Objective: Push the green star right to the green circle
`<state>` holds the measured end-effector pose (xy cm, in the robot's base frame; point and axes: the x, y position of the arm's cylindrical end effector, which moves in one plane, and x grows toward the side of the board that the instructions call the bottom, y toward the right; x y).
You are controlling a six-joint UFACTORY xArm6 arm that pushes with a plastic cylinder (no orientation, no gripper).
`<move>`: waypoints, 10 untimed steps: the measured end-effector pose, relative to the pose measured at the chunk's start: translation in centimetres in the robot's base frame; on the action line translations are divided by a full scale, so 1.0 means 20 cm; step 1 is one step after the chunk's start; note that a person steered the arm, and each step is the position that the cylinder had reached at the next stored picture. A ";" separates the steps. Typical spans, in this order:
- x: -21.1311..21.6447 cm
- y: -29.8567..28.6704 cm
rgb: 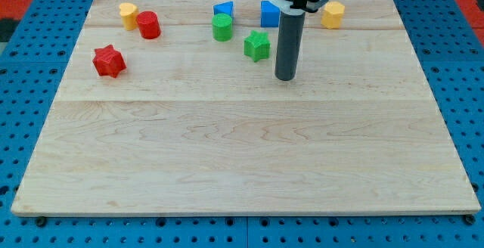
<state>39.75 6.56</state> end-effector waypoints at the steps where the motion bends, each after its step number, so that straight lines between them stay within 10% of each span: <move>1: 0.03 0.00; 10: -0.42 -0.31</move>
<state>31.42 0.33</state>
